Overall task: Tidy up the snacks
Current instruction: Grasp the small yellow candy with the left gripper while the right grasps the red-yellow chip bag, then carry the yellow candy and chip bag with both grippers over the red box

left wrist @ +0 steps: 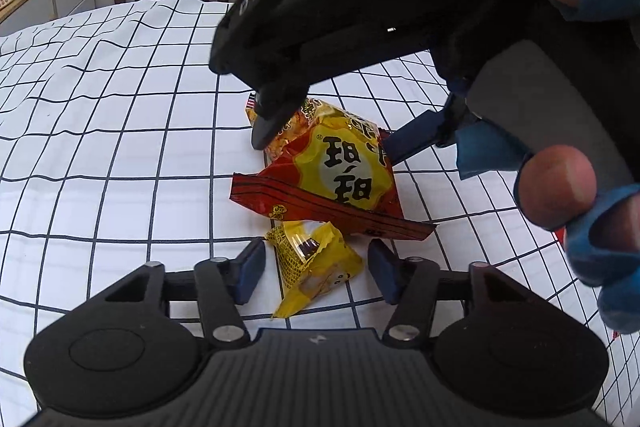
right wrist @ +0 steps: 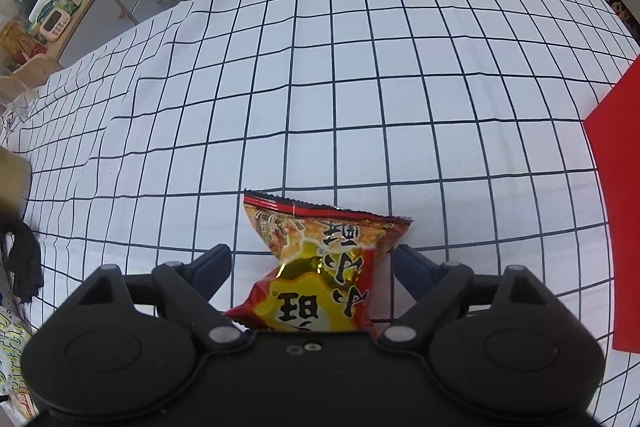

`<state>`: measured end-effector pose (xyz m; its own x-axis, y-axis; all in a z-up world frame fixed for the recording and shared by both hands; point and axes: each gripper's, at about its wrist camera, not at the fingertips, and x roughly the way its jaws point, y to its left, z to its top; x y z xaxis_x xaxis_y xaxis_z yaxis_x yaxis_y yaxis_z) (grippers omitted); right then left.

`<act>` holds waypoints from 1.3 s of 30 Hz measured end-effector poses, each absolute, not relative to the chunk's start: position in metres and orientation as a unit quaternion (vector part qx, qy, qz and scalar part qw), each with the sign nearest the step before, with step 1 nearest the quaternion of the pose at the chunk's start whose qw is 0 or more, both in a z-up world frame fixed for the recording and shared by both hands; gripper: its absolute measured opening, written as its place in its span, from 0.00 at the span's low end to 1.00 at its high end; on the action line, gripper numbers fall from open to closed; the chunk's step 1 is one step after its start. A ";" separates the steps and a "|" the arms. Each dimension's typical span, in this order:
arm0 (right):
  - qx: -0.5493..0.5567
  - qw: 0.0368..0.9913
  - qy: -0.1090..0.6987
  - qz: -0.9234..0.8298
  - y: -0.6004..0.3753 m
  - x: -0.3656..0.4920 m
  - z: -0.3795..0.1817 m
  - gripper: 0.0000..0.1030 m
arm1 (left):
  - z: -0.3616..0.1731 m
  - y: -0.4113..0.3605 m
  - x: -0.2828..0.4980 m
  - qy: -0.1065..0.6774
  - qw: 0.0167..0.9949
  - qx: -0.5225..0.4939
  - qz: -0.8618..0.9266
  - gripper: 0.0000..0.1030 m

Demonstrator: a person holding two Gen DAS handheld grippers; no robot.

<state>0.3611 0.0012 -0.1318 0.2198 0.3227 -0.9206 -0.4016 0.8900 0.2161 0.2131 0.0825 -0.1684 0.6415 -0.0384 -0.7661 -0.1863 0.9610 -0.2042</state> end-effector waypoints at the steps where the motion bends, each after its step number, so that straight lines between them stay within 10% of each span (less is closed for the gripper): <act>1: -0.033 0.779 0.582 0.231 0.002 0.361 -0.133 0.77 | -0.168 0.083 0.215 0.422 0.896 -0.133 0.040 0.45; 9: -0.020 0.778 0.582 0.237 -0.009 0.359 -0.132 0.59 | -0.166 0.081 0.215 0.423 0.897 -0.124 0.035 0.36; 39: 0.020 0.822 0.519 0.234 -0.117 0.319 -0.053 0.55 | -0.093 0.050 0.175 0.390 0.911 -0.137 -0.004 0.35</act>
